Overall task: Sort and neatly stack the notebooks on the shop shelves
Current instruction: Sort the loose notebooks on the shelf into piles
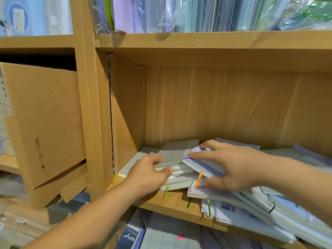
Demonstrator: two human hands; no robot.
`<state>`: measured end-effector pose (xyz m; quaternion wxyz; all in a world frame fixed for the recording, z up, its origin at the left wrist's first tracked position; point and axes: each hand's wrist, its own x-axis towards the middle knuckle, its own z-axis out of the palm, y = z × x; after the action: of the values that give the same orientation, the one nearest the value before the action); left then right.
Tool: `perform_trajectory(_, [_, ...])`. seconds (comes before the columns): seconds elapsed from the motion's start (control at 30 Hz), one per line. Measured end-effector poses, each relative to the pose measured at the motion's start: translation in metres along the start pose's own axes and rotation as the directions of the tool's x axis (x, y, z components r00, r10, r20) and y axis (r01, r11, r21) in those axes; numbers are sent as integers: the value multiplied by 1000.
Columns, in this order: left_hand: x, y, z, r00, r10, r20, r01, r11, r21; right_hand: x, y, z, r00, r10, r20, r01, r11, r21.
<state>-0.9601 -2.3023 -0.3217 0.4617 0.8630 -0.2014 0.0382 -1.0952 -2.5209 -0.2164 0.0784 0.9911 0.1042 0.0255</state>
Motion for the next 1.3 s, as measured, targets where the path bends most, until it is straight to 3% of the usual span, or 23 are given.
perform_trajectory(0.1, [-17, 4, 13, 994, 107, -1, -107, 994, -26, -14, 12, -25, 998, 31, 61, -34, 998, 53])
perform_trajectory(0.23, [-24, 3, -2, 987, 143, 67, -129, 975, -180, -19, 9, -32, 985, 165, 56, -157, 979, -129])
perform_trajectory(0.3, [-29, 6, -7, 989, 116, 94, -84, 951, -296, -8, -10, -24, 997, 73, -35, -76, 992, -101])
perform_trajectory(0.37, [-37, 6, -4, 981, 163, 102, -128, 951, -282, 18, -35, -13, 991, -70, -117, 61, 995, -78])
perform_trajectory(0.43, [-42, -1, -6, 965, 224, 134, -181, 945, -273, 48, -50, -1, 997, -75, -2, 74, 994, -81])
perform_trajectory(0.5, [-34, -17, -22, 972, 205, 117, -190, 974, -121, 65, -48, 9, 986, 32, 162, -18, 996, -91])
perform_trajectory(0.53, [-27, -26, -32, 977, 193, 91, -200, 977, 79, 68, -41, 13, 986, 46, 163, -30, 995, -98])
perform_trajectory(0.6, [-16, -37, -44, 987, 78, 140, -137, 858, 495, 65, -28, 17, 995, 22, 99, -14, 997, -80])
perform_trajectory(0.63, [-15, -38, -42, 982, 15, 189, -126, 794, 595, 63, -24, 18, 997, 13, 76, -9, 998, -59])
perform_trajectory(0.7, [-17, -37, -28, 968, -8, 252, -165, 736, 657, 60, -17, 17, 998, 10, 57, -10, 1000, 1])
perform_trajectory(0.87, [-48, -35, -19, 969, 172, 175, -246, 706, 664, 46, -17, 9, 998, 56, 38, -55, 998, -27])
perform_trajectory(0.93, [-69, -35, -25, 953, 237, 189, -303, 727, 616, 38, -26, 11, 999, 34, -43, -37, 996, -80])
perform_trajectory(1.03, [-90, -38, -44, 940, 256, 225, -326, 867, 377, 31, -42, 21, 989, -13, -147, -6, 991, -133])
perform_trajectory(1.17, [-94, -46, -62, 984, 91, -152, -40, 950, 311, 29, -55, 35, 992, -50, -119, 28, 982, -186])
perform_trajectory(1.2, [-94, -44, -60, 983, -70, -169, 103, 976, 193, 30, -57, 37, 991, -77, -110, 54, 978, -199])
perform_trajectory(1.23, [-93, -39, -57, 965, -234, -115, 232, 972, -35, 30, -58, 39, 990, -100, -103, 76, 974, -211])
perform_trajectory(1.3, [-91, -30, -54, 911, -403, 92, 396, 786, -475, 30, -60, 42, 986, -123, -109, 99, 974, -203])
